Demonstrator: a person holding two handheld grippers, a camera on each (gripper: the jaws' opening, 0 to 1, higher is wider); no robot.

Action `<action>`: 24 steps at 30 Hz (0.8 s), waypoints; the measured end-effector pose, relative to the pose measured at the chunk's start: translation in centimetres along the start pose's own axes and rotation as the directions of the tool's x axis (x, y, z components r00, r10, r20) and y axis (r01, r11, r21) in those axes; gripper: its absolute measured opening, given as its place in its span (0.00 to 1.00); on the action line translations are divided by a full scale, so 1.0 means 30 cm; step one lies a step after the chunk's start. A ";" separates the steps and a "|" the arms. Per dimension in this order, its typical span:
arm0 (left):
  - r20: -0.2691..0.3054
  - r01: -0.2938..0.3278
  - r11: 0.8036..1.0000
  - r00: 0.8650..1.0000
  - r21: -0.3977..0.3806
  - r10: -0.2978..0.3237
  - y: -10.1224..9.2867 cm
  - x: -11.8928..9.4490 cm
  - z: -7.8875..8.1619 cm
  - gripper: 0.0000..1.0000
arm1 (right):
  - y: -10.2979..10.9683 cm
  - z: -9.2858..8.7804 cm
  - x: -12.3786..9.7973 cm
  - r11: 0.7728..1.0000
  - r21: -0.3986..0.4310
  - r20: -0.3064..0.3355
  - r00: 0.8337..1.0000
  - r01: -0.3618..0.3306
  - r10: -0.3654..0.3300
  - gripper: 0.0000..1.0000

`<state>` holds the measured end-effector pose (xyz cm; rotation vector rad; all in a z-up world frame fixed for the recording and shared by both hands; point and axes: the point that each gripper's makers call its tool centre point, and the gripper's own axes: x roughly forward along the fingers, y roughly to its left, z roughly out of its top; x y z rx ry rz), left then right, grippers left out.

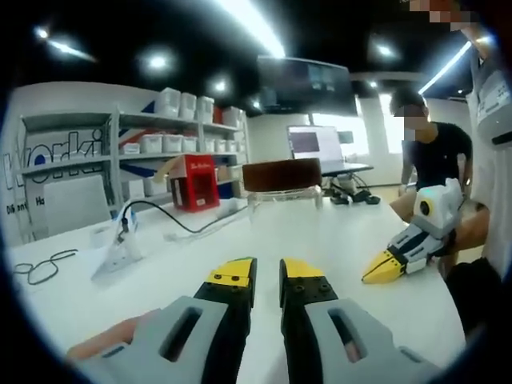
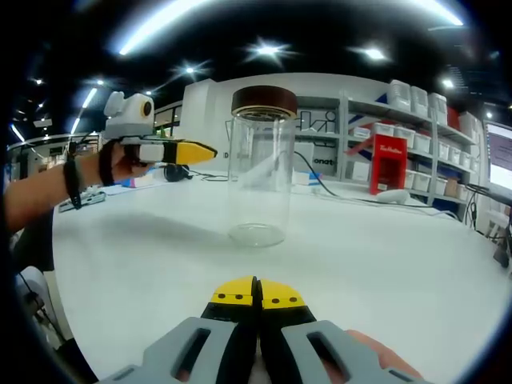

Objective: Clamp the coffee can twist off the lid put the lid on the table pick up the lid cover the can tighten the lid

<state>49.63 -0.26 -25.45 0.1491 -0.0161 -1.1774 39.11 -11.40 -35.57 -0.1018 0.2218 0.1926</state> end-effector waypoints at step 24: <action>0.081 0.094 0.995 0.993 -0.035 -0.091 -0.043 0.023 0.037 0.15 | 0.003 -0.001 -0.001 1.000 0.013 -0.004 1.000 -0.004 0.004 0.00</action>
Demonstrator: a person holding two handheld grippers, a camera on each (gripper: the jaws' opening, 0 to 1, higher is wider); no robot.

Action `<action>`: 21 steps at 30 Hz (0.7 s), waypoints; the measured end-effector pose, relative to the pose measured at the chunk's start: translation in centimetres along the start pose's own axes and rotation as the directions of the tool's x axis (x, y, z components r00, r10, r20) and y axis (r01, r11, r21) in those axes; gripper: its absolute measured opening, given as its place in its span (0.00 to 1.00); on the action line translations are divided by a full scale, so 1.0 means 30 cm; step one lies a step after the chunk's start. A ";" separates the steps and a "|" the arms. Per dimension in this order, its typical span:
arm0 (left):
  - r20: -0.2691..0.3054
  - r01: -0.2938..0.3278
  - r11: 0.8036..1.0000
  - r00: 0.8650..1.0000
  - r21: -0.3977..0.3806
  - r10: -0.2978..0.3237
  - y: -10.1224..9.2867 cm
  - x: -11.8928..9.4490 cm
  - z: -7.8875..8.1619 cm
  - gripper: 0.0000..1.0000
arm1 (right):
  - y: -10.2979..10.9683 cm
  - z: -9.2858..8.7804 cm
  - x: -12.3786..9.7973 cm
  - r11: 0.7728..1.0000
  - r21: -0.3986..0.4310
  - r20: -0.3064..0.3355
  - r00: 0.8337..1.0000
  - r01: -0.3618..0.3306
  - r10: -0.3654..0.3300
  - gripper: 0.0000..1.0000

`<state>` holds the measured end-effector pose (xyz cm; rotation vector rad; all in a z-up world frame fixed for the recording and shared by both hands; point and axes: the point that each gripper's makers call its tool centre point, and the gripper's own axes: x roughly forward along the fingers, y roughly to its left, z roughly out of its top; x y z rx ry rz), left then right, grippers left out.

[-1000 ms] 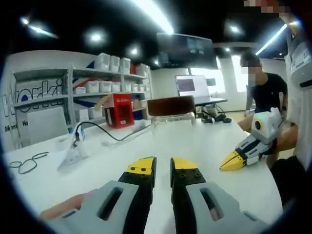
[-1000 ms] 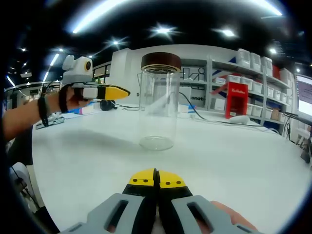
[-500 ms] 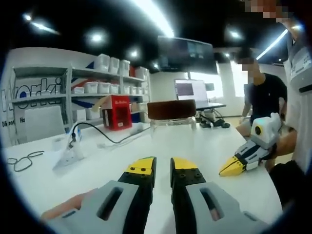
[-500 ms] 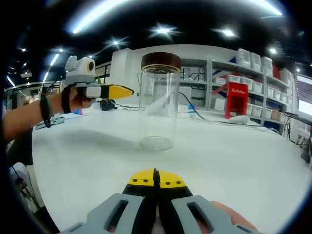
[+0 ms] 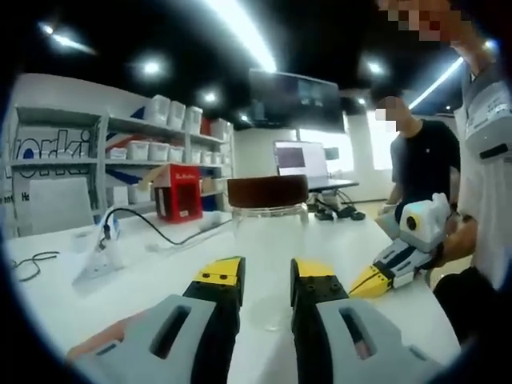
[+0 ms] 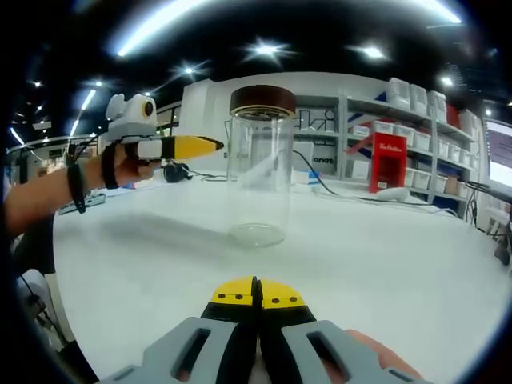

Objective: Clamp the coffee can twist off the lid put the lid on the table pick up the lid cover the can tighten the lid

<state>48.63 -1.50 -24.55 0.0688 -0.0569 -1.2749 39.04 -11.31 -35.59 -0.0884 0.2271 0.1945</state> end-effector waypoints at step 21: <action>-0.008 0.061 0.998 0.998 -0.011 -0.061 -0.029 0.040 -0.045 0.41 | 0.005 0.002 -0.001 1.000 -0.008 0.003 1.000 -0.001 0.001 0.00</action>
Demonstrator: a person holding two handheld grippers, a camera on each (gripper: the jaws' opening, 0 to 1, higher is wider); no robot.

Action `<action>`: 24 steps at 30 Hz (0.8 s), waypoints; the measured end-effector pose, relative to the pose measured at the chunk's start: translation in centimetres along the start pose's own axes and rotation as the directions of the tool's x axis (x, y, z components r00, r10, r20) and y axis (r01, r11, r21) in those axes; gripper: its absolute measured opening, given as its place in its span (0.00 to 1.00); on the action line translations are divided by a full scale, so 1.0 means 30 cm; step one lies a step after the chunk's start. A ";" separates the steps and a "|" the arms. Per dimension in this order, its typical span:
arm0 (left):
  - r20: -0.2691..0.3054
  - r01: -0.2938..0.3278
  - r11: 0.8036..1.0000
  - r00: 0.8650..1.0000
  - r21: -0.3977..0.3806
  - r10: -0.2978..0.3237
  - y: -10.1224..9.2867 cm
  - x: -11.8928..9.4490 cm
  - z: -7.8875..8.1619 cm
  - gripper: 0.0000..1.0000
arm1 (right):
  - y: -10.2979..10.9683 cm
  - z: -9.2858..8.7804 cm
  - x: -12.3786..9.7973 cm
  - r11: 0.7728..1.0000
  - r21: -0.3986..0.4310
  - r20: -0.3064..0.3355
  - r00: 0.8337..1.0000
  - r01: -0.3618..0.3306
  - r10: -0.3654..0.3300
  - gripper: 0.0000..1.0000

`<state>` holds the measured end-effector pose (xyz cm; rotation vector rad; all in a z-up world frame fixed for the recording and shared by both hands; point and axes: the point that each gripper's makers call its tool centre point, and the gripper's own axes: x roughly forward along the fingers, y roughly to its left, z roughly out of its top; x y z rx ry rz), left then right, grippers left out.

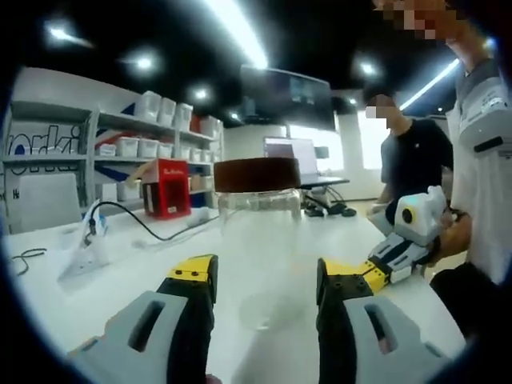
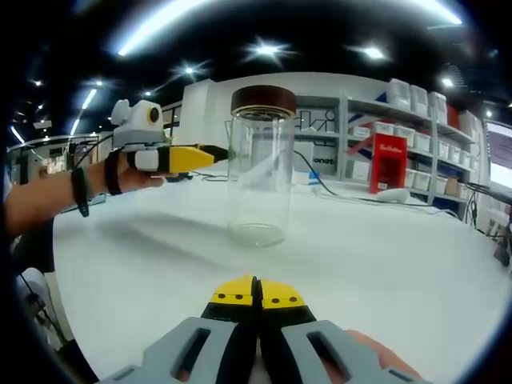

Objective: Clamp the coffee can twist off the lid put the lid on the table pick up the lid cover the can tighten the lid

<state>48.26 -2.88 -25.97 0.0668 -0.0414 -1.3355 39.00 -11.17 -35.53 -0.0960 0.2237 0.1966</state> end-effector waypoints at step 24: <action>0.042 0.039 0.998 0.998 -0.049 -0.037 -0.005 0.046 -0.018 0.46 | 0.002 0.000 0.001 1.000 -0.003 0.002 1.000 -0.005 0.005 0.00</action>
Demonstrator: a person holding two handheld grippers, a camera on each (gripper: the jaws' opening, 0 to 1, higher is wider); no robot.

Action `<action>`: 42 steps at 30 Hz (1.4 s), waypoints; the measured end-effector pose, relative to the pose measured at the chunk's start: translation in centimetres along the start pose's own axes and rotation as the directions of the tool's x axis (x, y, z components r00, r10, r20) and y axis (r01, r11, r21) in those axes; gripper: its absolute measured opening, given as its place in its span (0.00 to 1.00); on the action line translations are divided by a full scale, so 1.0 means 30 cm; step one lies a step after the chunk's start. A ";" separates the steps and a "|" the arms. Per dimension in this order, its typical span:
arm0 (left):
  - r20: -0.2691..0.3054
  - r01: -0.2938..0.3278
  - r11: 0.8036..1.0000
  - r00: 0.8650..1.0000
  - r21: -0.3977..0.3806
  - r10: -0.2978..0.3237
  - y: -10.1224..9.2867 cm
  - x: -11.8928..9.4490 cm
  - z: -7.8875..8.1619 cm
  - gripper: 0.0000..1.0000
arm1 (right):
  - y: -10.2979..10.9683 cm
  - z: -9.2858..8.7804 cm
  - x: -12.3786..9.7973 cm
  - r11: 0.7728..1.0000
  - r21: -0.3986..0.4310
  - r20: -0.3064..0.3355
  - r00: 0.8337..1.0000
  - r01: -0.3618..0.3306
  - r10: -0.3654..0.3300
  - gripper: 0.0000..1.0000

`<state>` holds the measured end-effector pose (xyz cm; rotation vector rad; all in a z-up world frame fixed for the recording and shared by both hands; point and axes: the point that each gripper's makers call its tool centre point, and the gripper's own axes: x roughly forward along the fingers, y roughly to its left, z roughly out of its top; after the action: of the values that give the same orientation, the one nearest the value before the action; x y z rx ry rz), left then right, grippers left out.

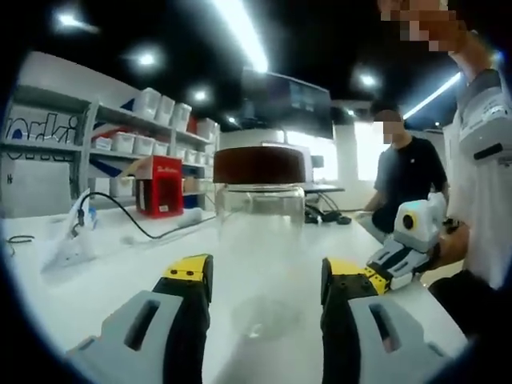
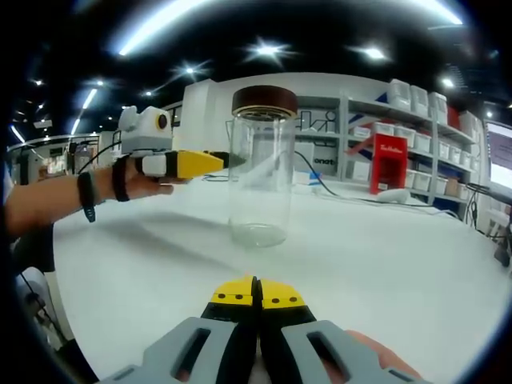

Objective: Clamp the coffee can twist off the lid put the lid on the table pick up the lid cover the can tighten the lid

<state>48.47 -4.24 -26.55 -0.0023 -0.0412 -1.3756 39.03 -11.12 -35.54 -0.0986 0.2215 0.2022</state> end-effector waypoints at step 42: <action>-0.061 0.016 1.000 0.998 -0.007 -0.017 0.008 0.091 -0.084 0.48 | 0.003 0.000 0.000 1.000 -0.002 0.001 1.000 -0.005 0.005 0.00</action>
<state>49.30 -6.94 -28.97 0.0344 0.0142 -1.3916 39.00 -11.03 -35.56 -0.1000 0.2201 0.2072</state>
